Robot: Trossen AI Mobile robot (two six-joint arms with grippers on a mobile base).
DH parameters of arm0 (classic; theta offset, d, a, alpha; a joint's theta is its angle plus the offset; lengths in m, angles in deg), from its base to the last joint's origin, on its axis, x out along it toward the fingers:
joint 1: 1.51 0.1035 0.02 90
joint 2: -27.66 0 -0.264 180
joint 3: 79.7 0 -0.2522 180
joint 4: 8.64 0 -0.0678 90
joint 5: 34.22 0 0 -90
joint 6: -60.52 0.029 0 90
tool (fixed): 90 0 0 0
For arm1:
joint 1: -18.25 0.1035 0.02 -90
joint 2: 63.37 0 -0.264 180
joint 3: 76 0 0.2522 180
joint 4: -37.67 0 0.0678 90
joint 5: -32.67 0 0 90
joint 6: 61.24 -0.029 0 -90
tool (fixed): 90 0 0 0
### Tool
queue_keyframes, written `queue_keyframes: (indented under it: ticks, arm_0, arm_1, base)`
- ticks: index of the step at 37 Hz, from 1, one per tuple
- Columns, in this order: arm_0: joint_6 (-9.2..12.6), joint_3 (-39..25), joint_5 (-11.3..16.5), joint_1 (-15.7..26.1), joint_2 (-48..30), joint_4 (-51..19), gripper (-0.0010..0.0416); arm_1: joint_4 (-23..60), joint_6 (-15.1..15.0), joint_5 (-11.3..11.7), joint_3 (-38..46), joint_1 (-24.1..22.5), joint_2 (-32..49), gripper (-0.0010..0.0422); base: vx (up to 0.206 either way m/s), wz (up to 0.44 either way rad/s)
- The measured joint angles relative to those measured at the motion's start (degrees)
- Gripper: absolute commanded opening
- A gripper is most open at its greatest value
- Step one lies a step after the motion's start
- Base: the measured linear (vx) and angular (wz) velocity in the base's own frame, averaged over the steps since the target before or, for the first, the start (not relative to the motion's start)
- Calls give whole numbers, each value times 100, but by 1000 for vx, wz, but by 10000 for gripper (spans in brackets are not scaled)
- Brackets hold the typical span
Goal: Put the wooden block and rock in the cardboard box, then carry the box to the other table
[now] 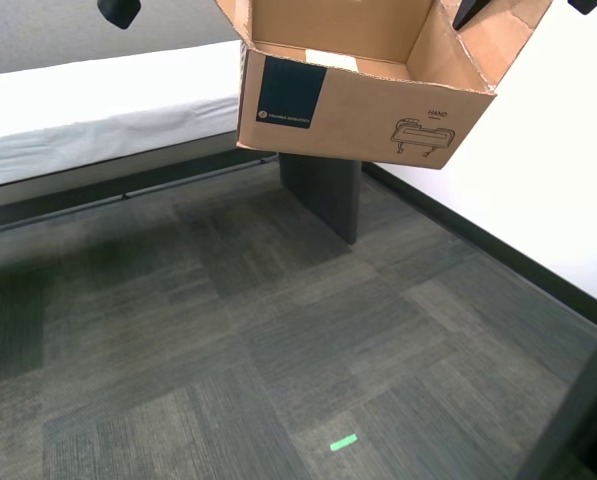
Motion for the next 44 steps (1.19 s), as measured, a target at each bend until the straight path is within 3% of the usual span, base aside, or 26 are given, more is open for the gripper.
queue_keyframes:
  ticks: [27, 38, 44]
  arm_0:
    - [-7, 0, 26, 44, 0, -50, -1]
    - [-9, 4, 26, 44, 0, -129, -1]
    - [-9, 4, 20, 42, 0, -160, -1]
  arm_1:
    - [619, -216, -2, -2, 0, 0, -1]
    - [686, -463, -275, -2, 0, -2, -1]
    - [614, -638, -675, -66, 15, -2, -1]
  base:
    - [150, 296]
    - [127, 102]
    - [128, 36]
